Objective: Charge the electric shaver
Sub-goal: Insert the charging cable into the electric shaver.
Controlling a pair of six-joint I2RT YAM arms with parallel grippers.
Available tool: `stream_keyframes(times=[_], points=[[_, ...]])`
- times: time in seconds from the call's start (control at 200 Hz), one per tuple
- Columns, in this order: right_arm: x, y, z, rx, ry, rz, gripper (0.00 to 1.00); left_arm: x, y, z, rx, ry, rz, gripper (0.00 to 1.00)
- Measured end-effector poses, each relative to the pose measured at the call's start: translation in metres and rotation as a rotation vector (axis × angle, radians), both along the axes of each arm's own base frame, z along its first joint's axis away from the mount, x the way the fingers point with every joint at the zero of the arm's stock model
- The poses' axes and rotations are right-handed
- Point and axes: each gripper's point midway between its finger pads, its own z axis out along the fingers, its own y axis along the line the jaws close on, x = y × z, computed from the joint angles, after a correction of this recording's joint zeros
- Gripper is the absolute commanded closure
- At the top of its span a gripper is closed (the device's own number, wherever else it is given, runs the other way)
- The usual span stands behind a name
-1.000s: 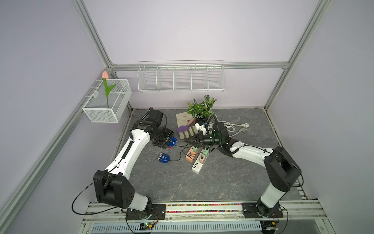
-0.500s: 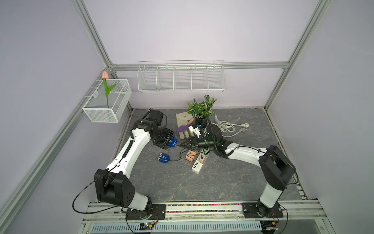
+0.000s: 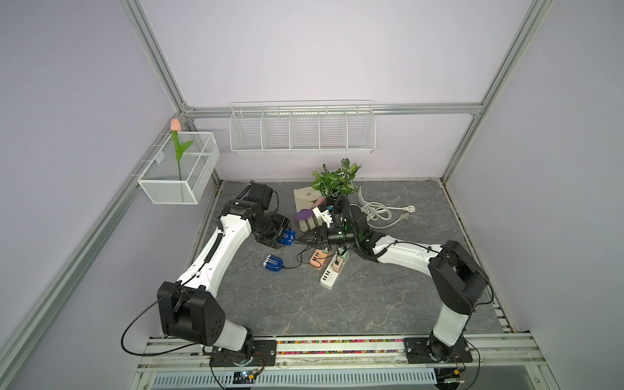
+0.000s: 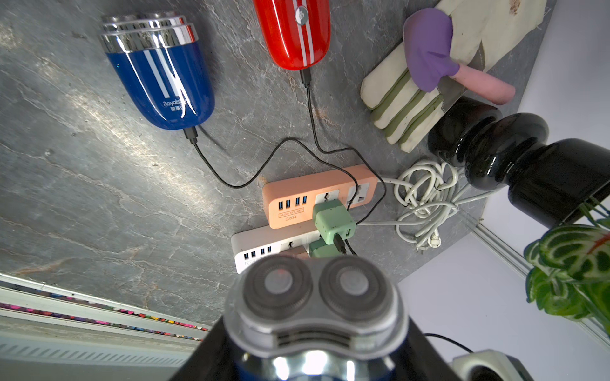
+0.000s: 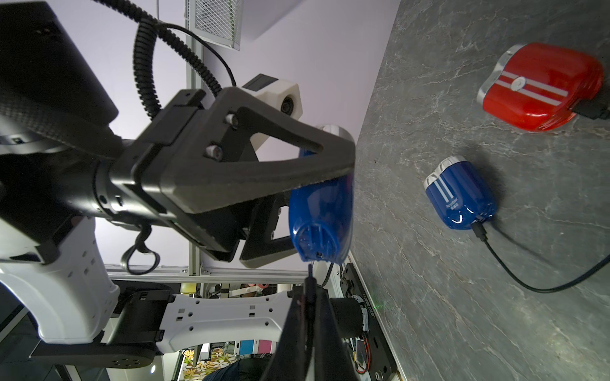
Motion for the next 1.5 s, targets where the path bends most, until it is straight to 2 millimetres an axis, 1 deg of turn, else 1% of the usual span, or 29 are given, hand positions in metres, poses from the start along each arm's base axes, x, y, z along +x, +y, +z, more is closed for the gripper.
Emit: stream_keyframes(times=[0.145,0.54,0.715,0.96,1.5], points=[[0.003,0.002,-0.004,-0.014,0.008,-0.005,0.93,-0.002,0.0,-0.003,-0.002,0.01,-0.002,1.0],[0.008,0.003,-0.006,-0.032,-0.018,-0.015,0.93,0.0,0.0,-0.003,-0.009,0.014,0.024,1.0],[0.01,0.002,-0.01,-0.05,-0.046,-0.025,0.93,-0.001,-0.001,-0.008,-0.026,0.036,0.079,1.0],[0.01,0.002,-0.008,-0.055,-0.088,-0.022,0.93,-0.003,-0.001,-0.008,-0.056,0.057,0.176,1.0],[0.011,0.006,-0.009,-0.097,-0.138,-0.019,0.93,-0.002,-0.001,-0.011,-0.078,0.084,0.246,1.0]])
